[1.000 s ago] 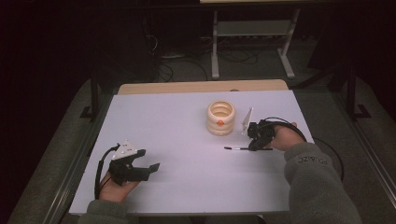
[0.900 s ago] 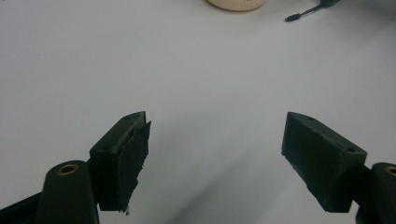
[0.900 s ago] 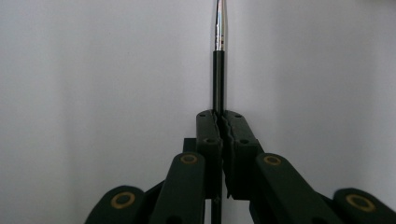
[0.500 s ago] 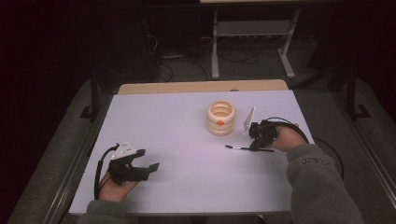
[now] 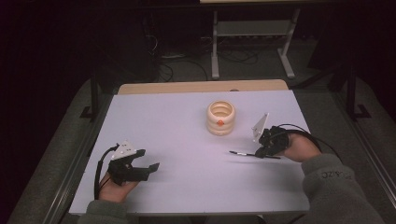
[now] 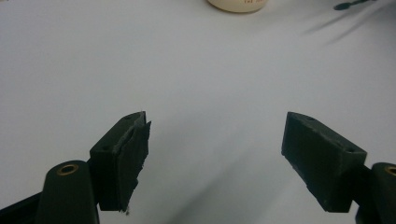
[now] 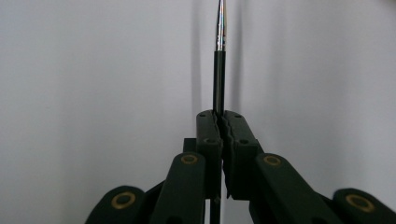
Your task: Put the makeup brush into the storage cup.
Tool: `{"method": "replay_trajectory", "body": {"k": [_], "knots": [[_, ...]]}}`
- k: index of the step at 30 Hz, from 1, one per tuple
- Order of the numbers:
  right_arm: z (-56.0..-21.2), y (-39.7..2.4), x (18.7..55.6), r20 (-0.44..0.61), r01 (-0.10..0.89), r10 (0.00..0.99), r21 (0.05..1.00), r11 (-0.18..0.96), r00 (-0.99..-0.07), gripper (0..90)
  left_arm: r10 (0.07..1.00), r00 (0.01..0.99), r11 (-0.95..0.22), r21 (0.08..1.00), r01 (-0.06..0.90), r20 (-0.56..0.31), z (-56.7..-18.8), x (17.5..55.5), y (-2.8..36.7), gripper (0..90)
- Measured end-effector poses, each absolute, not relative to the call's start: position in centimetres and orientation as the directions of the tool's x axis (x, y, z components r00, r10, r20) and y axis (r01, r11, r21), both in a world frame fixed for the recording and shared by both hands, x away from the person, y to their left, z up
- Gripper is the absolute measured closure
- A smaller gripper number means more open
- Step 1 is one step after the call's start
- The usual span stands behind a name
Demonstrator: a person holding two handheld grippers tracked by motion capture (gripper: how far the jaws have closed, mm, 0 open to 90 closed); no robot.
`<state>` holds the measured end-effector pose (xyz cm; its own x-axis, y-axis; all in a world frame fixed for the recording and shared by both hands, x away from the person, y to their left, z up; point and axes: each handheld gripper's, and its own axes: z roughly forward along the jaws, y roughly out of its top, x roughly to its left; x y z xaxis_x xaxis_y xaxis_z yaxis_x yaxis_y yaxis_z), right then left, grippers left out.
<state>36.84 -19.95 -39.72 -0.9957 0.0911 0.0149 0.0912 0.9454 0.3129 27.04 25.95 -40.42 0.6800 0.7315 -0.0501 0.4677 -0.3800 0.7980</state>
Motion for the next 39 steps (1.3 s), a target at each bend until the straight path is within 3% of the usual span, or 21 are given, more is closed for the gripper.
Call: {"method": "replay_trajectory", "body": {"k": [20, 39], "knots": [[-40.2, -19.8, 31.3, 0.012, 0.05, 0.05, 0.403, 0.914, -0.999, 85.0, 0.719, 0.693, -0.386, 0.8, 0.46, -0.052, -40.4, 27.0, 25.8, 23.0], [-40.5, -17.8, 29.0, 0.088, 0.11, 0.072, 0.591, 0.799, -0.994, 85.0, 0.686, 0.726, -0.391, 0.811, 0.435, -0.058, -40.2, 26.7, 24.9, 23.2]]}}
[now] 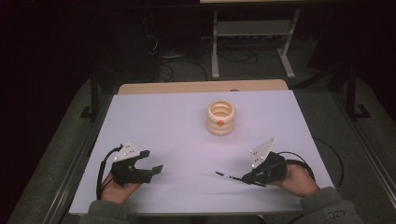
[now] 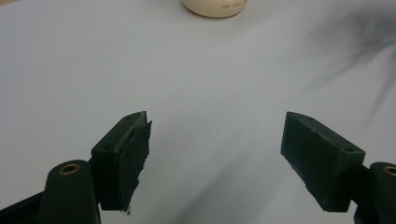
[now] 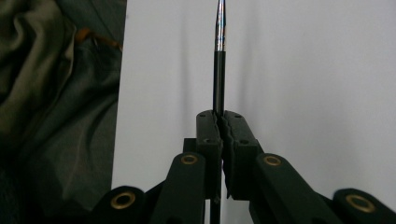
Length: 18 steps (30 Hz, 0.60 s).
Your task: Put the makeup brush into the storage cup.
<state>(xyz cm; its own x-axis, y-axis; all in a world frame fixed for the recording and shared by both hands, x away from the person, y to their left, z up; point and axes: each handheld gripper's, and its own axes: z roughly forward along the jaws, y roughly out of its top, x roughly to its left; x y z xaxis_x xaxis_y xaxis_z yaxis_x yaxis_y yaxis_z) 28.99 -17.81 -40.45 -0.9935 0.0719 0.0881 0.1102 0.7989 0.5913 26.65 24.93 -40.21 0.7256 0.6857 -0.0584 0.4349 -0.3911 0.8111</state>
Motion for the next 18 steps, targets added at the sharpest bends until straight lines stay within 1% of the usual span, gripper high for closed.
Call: {"method": "replay_trajectory", "body": {"k": [9, 13, 18], "knots": [[-40.8, -16.9, 28.8, 0.108, 0.14, 0.091, 0.675, 0.724, -0.99, 85.0, 0.64, 0.766, -0.407, 0.818, 0.406, -0.062, -39.8, 26.3, 23.7, 24.4], [-40.8, -16.5, 28.6, 0.133, 0.17, 0.106, 0.725, 0.667, -0.985, 85.0, 0.62, 0.781, -0.405, 0.819, 0.406, -0.08, -39.8, 26.1, 22.9, 25.7], [-40.9, -15.6, 28.3, 0.145, 0.184, 0.114, 0.754, 0.631, -0.983, 85.0, 0.573, 0.815, -0.423, 0.82, 0.386, -0.088, -39.6, 25.8, 21.7, 27.2]]}}
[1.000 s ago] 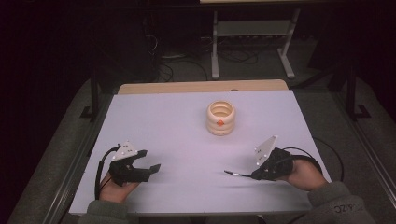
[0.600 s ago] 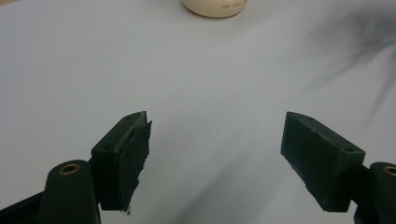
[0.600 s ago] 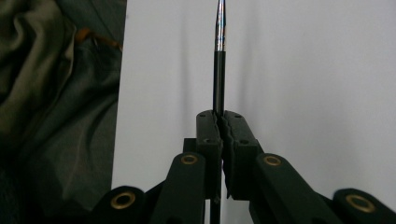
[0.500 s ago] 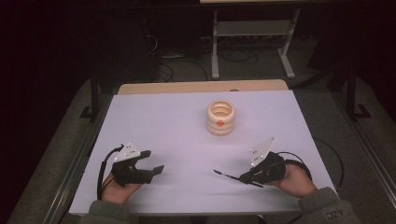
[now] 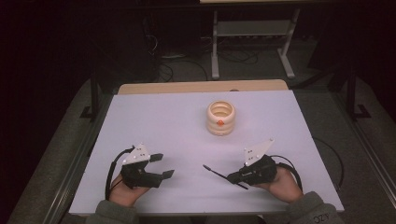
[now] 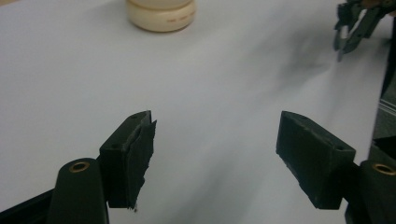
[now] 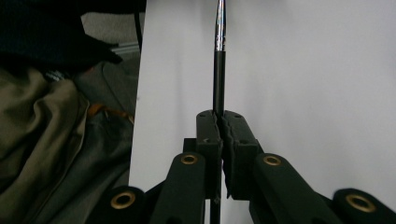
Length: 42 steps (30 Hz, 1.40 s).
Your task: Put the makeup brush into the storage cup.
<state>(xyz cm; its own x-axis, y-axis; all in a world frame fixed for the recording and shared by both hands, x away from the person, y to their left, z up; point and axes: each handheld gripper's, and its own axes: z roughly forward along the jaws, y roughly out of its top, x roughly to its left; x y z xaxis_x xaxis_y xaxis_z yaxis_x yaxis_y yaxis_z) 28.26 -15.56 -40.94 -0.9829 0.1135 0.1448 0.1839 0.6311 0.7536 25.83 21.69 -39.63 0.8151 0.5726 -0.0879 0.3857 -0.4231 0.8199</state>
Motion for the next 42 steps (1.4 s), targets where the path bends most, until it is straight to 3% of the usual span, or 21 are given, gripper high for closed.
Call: {"method": "replay_trajectory", "body": {"k": [8, 17, 31, 42], "knots": [[-41.1, -14.2, 27.9, 0.159, 0.19, 0.105, 0.818, 0.543, -0.982, 85.0, 0.493, 0.863, -0.44, 0.824, 0.357, -0.11, -39.4, 25.5, 19.4, 32.2], [-41.4, -12.8, 27.6, 0.174, 0.202, 0.104, 0.862, 0.464, -0.979, 85.0, 0.419, 0.898, -0.443, 0.832, 0.333, -0.136, -38.9, 25.5, 18.1, 46.0], [-41.8, -11.2, 27.4, 0.164, 0.196, 0.112, 0.887, 0.419, -0.98, 85.0, 0.321, 0.926, -0.431, 0.84, 0.331, -0.201, -38.6, 25.8, 16.3, 63.3], [-42.0, -11.0, 27.1, 0.141, 0.178, 0.119, 0.894, 0.411, -0.983, 85.0, 0.305, 0.912, -0.375, 0.846, 0.38, -0.274, -38.8, 26.3, 16.2, 70.4]]}}
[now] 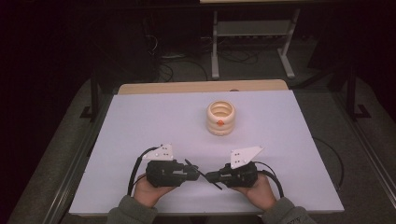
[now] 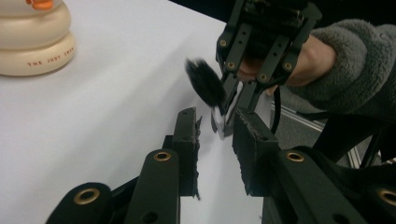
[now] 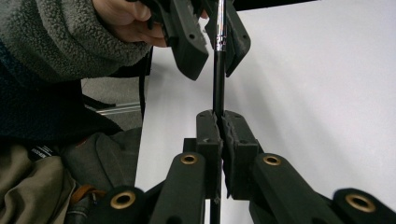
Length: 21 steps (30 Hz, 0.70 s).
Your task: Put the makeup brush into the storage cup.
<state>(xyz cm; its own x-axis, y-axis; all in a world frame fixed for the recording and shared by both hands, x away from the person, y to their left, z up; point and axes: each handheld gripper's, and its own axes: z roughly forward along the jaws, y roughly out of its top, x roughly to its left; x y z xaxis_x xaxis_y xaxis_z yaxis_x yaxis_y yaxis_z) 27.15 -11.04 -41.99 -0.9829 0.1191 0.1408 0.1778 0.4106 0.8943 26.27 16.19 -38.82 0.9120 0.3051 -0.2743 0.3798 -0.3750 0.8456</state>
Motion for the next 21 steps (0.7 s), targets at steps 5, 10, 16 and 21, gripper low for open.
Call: {"method": "replay_trajectory", "body": {"k": [5, 10, 16, 21], "knots": [[-42.1, -10.8, 27.0, 0.124, 0.161, 0.113, 0.89, 0.426, -0.986, 85.0, 0.299, 0.912, -0.37, 0.847, 0.381, -0.28, -38.7, 26.3, 16.3, 75.1], [-42.0, -10.6, 26.9, 0.101, 0.141, 0.116, 0.892, 0.429, -0.988, 85.0, 0.273, 0.914, -0.363, 0.848, 0.386, -0.299, -38.5, 26.5, 16.3, 83.2], [-41.9, -10.3, 26.8, 0.079, 0.12, 0.108, 0.889, 0.442, -0.991, 84.9, 0.267, 0.919, -0.385, 0.842, 0.379, -0.291, -37.9, 26.5, 15.9, 85.3], [-41.3, -10.1, 26.7, 0.045, 0.102, 0.132, 0.88, 0.465, -0.99, 77.0, 0.275, 0.921, -0.416, 0.829, 0.374, -0.277, -37.0, 26.7, 15.9, 85.4]]}}
